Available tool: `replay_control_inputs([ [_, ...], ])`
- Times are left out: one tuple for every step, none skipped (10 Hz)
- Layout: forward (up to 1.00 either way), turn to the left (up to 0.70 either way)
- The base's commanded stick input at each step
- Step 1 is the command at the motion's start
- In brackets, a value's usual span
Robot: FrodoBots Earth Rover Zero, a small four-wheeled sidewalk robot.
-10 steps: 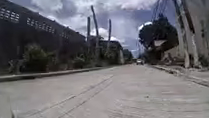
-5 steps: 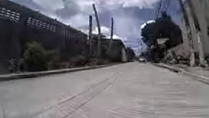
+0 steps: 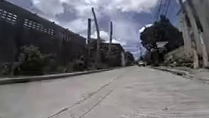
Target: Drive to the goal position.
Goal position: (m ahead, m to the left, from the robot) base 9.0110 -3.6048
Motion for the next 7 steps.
replay_control_inputs([
  [0.7,-0.08],
  [0.7,0.0],
  [0.7,0.0],
  [0.7,0.0],
  [0.7,0.0],
  [0.7,0.0],
  [0.7,0.0],
])
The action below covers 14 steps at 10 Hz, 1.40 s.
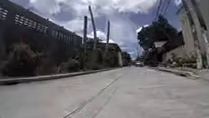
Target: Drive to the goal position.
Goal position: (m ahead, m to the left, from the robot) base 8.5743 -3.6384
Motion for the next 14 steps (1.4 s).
replay_control_inputs([
  [0.7,0.0],
  [0.7,0.0],
  [0.7,0.0],
  [0.7,-0.02],
  [0.7,-0.07],
  [0.7,-0.13],
  [0.7,-0.18],
  [0.7,-0.24],
  [0.7,-0.29],
  [0.7,-0.34],
  [0.7,-0.35],
  [0.7,-0.35],
  [0.7,-0.35],
  [0.7,-0.35],
])
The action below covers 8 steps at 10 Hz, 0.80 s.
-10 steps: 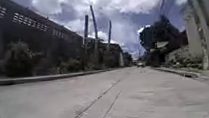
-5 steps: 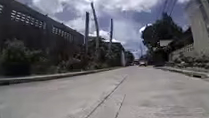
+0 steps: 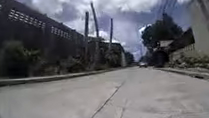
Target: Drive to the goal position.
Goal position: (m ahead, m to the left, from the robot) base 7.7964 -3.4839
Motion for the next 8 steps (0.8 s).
replay_control_inputs([
  [0.7,-0.35],
  [0.7,-0.35],
  [0.7,-0.35],
  [0.7,-0.35],
  [0.7,-0.35],
  [0.7,-0.35],
  [0.7,-0.35],
  [0.7,-0.35],
])
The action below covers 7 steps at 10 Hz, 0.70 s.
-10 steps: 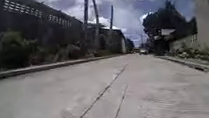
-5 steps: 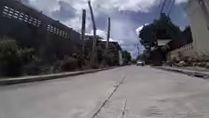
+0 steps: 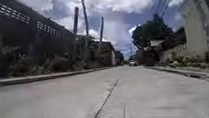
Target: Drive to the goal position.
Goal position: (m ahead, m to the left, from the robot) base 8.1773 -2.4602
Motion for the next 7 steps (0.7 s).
replay_control_inputs([
  [0.7,-0.35],
  [0.7,-0.35],
  [0.7,-0.35],
  [0.7,-0.35],
  [0.7,-0.35],
  [0.7,-0.35],
  [0.7,-0.35],
])
